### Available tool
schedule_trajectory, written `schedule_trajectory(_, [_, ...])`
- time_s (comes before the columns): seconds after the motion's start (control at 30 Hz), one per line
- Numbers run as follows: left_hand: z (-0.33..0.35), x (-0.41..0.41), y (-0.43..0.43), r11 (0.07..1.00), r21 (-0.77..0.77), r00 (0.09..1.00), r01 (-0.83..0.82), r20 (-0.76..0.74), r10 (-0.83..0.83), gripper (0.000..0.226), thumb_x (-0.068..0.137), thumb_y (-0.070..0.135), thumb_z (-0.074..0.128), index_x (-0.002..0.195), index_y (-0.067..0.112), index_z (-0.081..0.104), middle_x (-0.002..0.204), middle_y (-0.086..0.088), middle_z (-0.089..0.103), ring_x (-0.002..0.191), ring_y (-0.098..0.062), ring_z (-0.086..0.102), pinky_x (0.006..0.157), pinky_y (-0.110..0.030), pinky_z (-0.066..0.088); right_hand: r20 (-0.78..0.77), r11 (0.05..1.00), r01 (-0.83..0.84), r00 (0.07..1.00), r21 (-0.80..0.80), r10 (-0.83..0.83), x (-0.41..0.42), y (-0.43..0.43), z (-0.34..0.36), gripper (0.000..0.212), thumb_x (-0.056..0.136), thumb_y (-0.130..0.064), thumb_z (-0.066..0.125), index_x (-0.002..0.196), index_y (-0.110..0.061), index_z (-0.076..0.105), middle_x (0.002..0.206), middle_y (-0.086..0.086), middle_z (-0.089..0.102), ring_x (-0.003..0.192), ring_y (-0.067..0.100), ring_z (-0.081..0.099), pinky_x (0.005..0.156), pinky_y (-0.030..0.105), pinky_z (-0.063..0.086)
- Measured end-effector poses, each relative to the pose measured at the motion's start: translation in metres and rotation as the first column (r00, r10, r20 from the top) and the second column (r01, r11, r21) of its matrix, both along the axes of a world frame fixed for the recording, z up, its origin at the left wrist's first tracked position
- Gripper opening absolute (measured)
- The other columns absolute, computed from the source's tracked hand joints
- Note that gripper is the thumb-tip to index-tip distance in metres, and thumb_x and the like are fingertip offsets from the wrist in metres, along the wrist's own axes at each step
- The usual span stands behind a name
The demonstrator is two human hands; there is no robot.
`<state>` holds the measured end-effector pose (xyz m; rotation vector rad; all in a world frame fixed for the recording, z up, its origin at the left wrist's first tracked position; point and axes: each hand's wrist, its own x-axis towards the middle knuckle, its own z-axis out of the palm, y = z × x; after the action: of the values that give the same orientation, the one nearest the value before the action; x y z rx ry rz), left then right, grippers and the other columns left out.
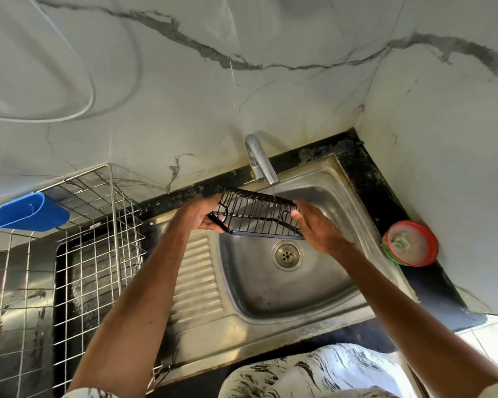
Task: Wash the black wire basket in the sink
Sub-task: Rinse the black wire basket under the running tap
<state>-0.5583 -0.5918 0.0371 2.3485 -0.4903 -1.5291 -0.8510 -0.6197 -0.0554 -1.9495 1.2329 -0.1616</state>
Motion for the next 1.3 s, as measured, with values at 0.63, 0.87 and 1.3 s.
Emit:
schedule_trajectory(0.63, [0.016,-0.030,0.005,0.982,-0.149,0.988,0.114,0.125,-0.096,0.063,0.105,0.038,0.057,0.141,-0.013,0.044,0.080,-0.021,0.070,0.058,-0.036,0.075,0.049,-0.045,0.062,0.156,0.946,0.090,0.977,0.311,-0.144,0.031,-0.042,0.022,0.045,0.090,-0.084,0.017,0.090,-0.046,0.041,0.094,-0.020,0.040,0.086,-0.006,0.038,0.086,0.024,0.038])
schedule_trajectory(0.87, [0.012,-0.048,0.006,0.972,-0.117,0.967,0.205,0.177,-0.183,0.053,0.104,0.038,0.059,0.113,-0.014,0.059,0.082,-0.024,0.073,0.058,-0.039,0.074,0.054,-0.051,0.063,0.140,0.982,-0.106,0.987,0.153,0.085,0.060,0.010,0.049,0.075,0.101,-0.066,0.008,0.160,-0.022,-0.010,0.167,-0.003,-0.016,0.154,0.017,-0.015,0.123,0.044,-0.009])
schedule_trajectory(1.3, [0.011,-0.048,0.028,0.779,-0.235,0.762,0.582,0.492,-0.421,0.032,0.099,0.031,0.066,0.086,0.002,0.064,0.079,-0.014,0.073,0.047,-0.019,0.067,0.050,-0.045,0.058,-0.044,0.960,-0.074,0.995,0.271,0.089,0.050,-0.043,0.082,0.068,0.102,-0.066,0.021,0.152,-0.023,0.041,0.145,0.013,0.052,0.133,0.033,0.049,0.107,0.043,0.036])
